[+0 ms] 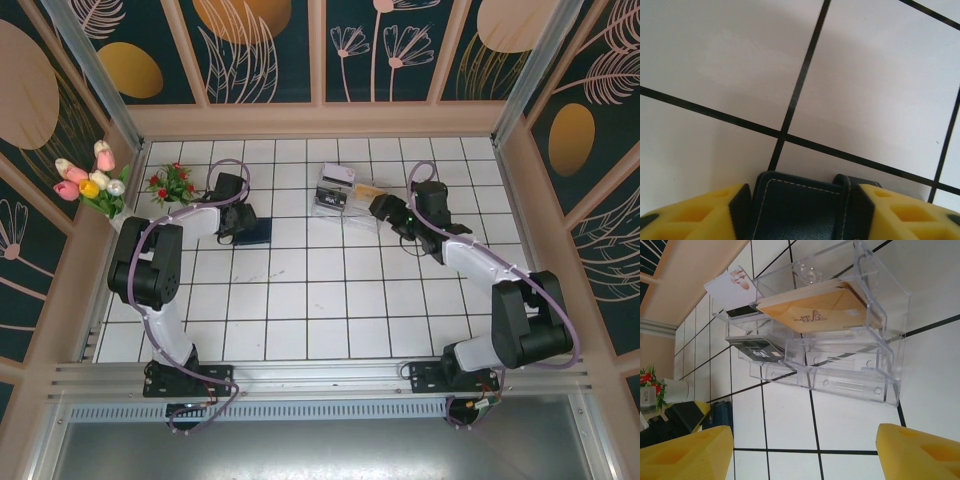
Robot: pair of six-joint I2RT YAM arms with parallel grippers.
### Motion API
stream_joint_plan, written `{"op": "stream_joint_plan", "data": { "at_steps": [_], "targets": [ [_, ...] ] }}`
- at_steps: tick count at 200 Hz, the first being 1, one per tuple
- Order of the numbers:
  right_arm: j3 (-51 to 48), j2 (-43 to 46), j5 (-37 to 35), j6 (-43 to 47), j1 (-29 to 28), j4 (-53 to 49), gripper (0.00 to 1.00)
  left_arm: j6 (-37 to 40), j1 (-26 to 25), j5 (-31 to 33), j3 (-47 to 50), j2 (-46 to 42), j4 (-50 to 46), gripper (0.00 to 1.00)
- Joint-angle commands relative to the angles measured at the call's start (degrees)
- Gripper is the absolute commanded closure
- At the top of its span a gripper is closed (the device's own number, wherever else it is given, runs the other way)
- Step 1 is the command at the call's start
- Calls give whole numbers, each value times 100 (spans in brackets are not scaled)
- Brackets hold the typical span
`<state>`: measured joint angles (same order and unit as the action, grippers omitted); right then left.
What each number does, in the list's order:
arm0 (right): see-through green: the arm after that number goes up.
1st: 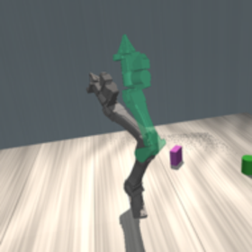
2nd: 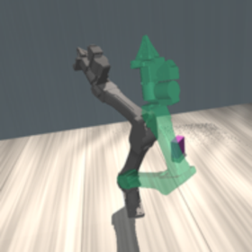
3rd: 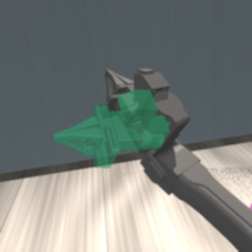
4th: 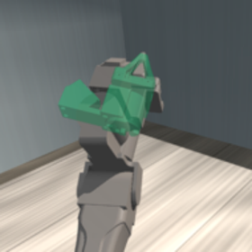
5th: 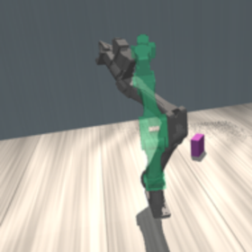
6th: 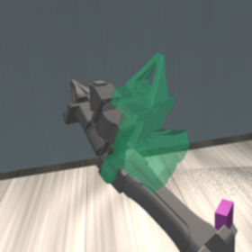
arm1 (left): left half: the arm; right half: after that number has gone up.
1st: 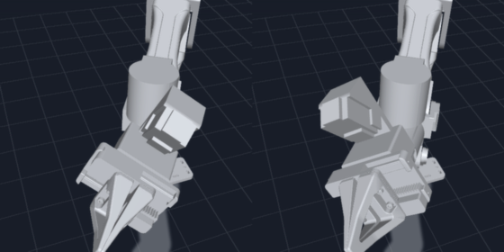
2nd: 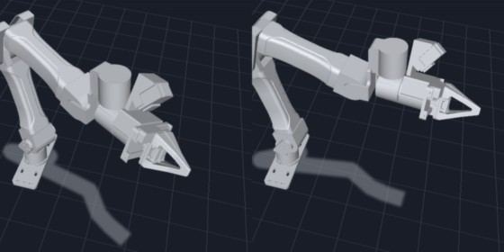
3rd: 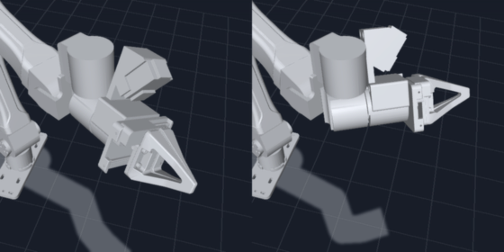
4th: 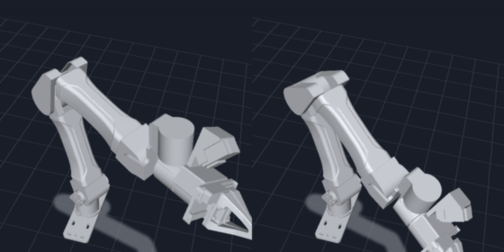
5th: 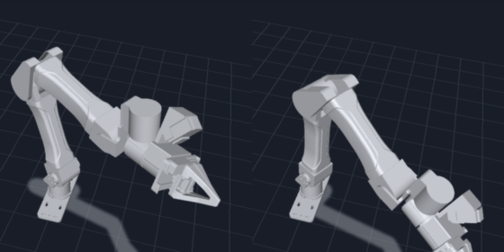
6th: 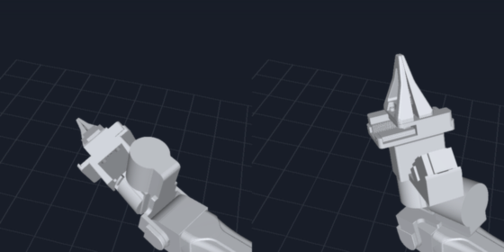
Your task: Take the credit cards out of the card holder
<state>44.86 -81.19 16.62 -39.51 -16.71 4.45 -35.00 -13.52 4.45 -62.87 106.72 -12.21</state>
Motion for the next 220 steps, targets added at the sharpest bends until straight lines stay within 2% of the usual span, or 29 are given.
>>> {"op": "stream_joint_plan", "data": {
  "at_steps": [1, 13, 44, 84, 116, 143, 161, 184, 220],
  "targets": [
    [135, -144, 57, -114, -119, -37, 24, -42, -53, -315, 64, 102, -119, 47],
    [152, -188, 52, -145, -165, -32, 24, -34, -102, -350, 185, 63, -110, 52],
    [214, -279, 19, -179, -286, -54, 24, -124, -278, -398, 657, -216, -42, 57],
    [295, -352, -95, -188, -512, -99, 24, -226, -753, -579, 1227, -733, -18, 57],
    [343, -481, -176, -192, -780, -127, 25, 7, -1236, -995, 1540, -1020, 90, 55],
    [388, -653, -186, -66, -1107, -50, 23, 285, -1408, -1164, 1585, -1179, 98, 49],
    [488, -914, -64, 91, -1355, 175, 22, 79, -1401, -894, 1671, -1564, 45, 35],
    [904, -1499, 254, 63, -1653, 282, 30, -396, -1164, -772, 2008, -2271, 209, 26],
    [1885, -2478, 496, 158, -2078, 63, 47, -1195, -671, -897, 2655, -3226, 190, 24]
  ]
}}
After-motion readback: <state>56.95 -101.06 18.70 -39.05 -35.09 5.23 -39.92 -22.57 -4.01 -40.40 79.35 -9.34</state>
